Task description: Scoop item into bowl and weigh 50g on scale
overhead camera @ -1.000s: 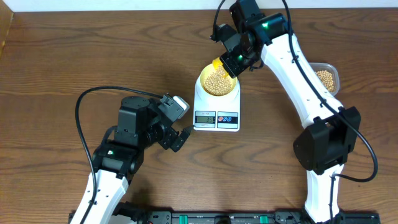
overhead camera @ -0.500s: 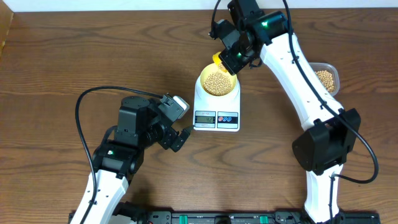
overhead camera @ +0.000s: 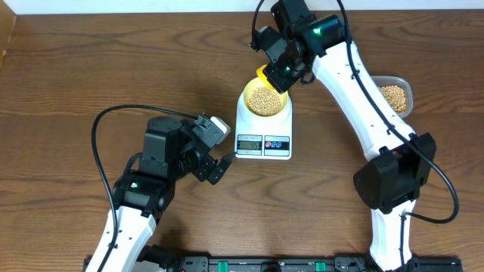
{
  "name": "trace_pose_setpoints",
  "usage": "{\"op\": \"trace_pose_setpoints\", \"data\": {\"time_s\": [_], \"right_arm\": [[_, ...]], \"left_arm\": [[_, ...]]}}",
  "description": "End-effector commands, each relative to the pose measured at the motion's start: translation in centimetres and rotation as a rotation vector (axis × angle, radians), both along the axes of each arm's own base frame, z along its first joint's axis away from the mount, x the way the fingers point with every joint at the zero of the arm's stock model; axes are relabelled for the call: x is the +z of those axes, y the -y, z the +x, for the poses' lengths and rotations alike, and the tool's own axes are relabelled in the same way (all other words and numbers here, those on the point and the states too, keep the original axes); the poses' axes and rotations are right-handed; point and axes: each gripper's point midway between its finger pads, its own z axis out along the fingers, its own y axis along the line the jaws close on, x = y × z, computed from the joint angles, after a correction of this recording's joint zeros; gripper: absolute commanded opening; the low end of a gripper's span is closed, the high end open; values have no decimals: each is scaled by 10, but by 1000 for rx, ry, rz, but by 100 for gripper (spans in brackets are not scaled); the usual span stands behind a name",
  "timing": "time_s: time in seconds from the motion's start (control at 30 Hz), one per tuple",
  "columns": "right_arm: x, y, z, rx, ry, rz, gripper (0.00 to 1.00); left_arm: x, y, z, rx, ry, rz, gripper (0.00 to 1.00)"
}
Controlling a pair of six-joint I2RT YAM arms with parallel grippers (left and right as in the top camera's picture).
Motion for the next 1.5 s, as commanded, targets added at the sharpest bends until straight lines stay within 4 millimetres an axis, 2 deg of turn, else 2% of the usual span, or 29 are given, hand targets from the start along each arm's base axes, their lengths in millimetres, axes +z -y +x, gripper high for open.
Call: {"op": "trace_pose_setpoints", "data": {"time_s": [0.0,0.17,0.3,0.4,0.53,0.6,0.7,0.87,1.1,1.27,1.47], "right_arm": [[33,-2,2,17,85,26,1],[38,1,3,-18,86,41,1],[44,16,8,-104,76,63,1],[58,31,12,-163,81,101,1],[79,62,16,-257,97,145,1],[88,86,18,-323,102,152,1],[92,126,16,-425,78,145,1],[77,190,1,-578,-36,100,1],[60,250,-14,-725,-143,71,1],[44,269,-27,-757,-211,52,1],[20,271,-34,-729,-269,29,1]], "left_arm": [[7,1,1,-7,16,-11,98],[7,1,1,-6,16,-11,98],[7,1,1,-6,16,-11,98],[7,1,1,-6,16,-11,97],[7,1,1,-6,16,-11,98],[7,1,1,-6,16,-11,97],[7,1,1,-6,16,-11,97],[7,1,1,-6,16,-11,98],[7,1,1,-6,16,-11,98],[7,1,1,-6,15,-11,98],[7,1,1,-6,16,-11,98]]}}
